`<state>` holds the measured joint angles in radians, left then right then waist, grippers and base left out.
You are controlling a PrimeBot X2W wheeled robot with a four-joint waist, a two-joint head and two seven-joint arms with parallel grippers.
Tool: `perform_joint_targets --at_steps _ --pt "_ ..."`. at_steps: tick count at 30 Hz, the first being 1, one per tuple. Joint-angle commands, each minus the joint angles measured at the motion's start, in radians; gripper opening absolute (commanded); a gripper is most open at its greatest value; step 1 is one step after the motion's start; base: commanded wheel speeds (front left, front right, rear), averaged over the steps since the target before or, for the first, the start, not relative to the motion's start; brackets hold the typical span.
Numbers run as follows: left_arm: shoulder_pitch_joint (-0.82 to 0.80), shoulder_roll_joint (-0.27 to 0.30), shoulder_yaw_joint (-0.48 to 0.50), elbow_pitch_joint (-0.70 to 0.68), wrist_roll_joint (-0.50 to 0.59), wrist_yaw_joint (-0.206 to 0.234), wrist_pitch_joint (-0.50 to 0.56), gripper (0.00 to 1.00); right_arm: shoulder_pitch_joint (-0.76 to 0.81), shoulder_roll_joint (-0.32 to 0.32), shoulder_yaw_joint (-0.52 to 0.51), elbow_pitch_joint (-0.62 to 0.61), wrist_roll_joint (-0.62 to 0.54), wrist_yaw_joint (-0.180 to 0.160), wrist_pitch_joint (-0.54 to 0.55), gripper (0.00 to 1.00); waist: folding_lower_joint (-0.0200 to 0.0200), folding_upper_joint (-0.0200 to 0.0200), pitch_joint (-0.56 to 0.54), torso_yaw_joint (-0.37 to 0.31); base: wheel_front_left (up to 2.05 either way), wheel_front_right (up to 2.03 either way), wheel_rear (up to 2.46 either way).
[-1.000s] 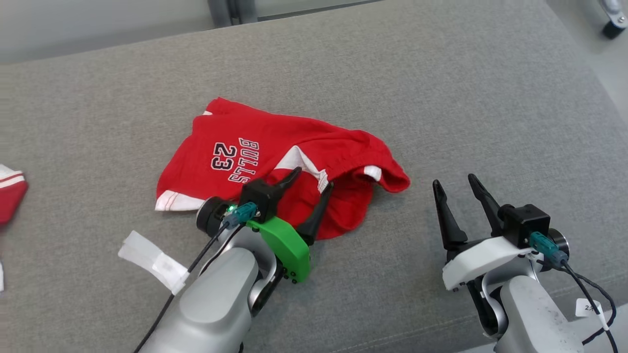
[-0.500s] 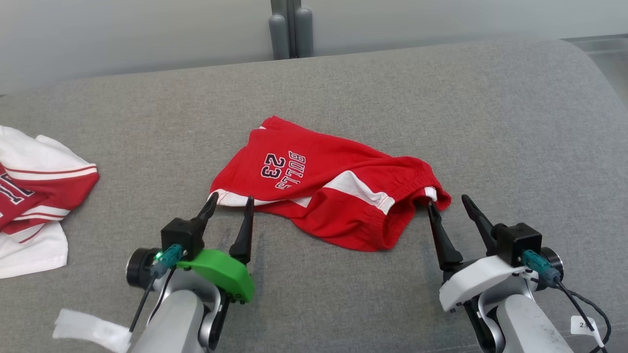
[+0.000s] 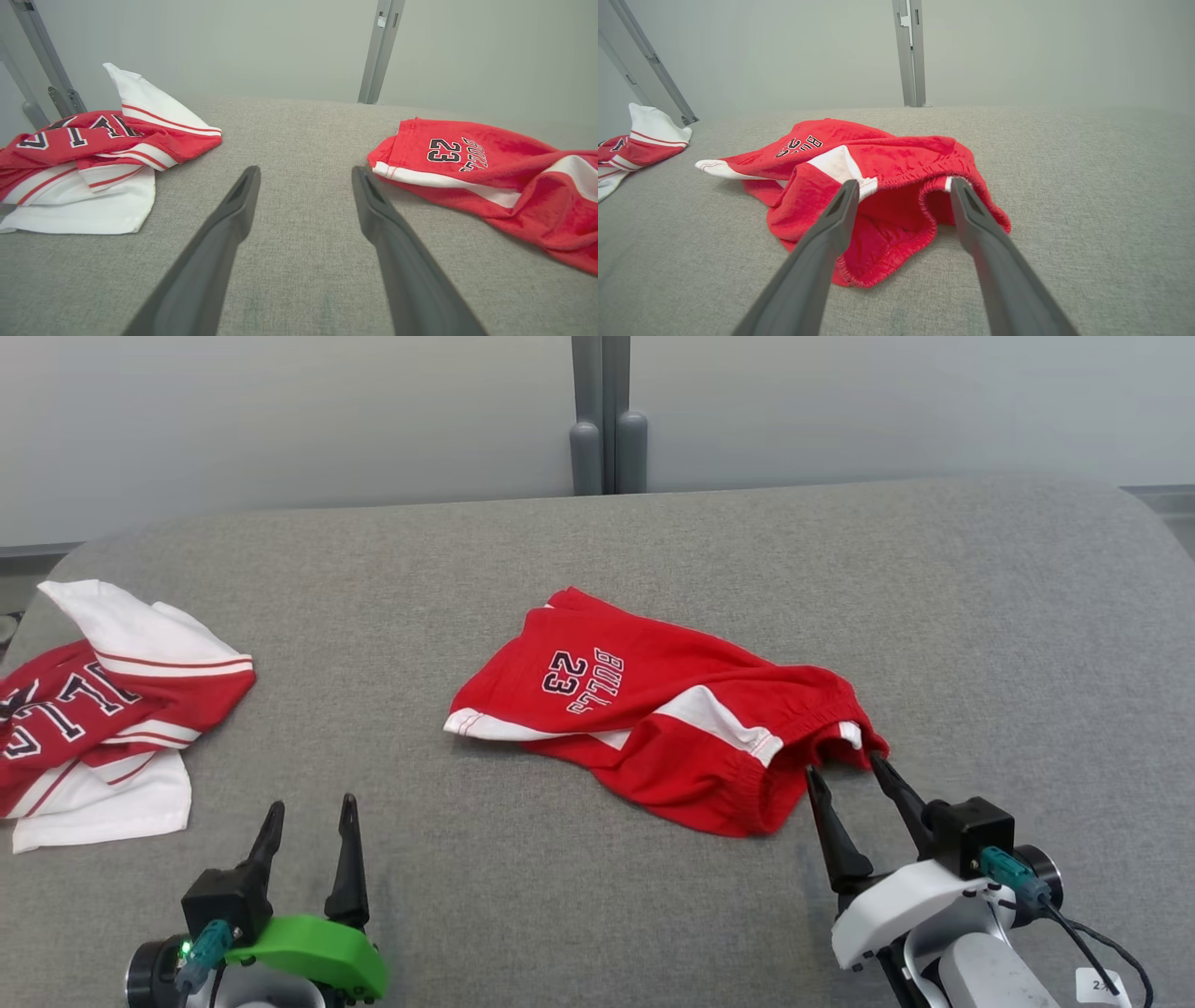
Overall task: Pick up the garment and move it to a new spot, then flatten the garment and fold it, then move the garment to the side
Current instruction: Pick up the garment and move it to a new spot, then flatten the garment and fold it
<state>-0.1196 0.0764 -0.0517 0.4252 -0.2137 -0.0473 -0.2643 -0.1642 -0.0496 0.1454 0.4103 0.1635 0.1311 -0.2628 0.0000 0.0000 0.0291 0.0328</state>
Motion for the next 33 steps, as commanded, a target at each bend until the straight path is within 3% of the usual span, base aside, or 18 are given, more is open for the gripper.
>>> perform_joint_targets --at_steps 1,14,33 --pt "0.022 -0.004 0.011 -0.003 0.010 -0.008 0.000 1.00 0.014 -0.002 0.002 0.003 -0.006 -0.001 -0.003 1.00 0.0000 0.0000 -0.006 0.010 0.00 0.00 0.00" --pt "0.058 -0.026 0.057 -0.027 0.050 -0.041 0.000 1.00 0.015 -0.003 0.001 -0.003 -0.011 -0.001 -0.003 1.00 0.0000 0.0000 -0.005 0.037 0.00 0.00 0.00" --pt "0.064 -0.025 0.050 -0.050 0.033 -0.022 0.000 1.00 0.017 -0.002 -0.028 -0.011 -0.028 -0.001 -0.003 1.00 0.0000 0.0000 -0.005 -0.001 0.00 0.00 0.00"
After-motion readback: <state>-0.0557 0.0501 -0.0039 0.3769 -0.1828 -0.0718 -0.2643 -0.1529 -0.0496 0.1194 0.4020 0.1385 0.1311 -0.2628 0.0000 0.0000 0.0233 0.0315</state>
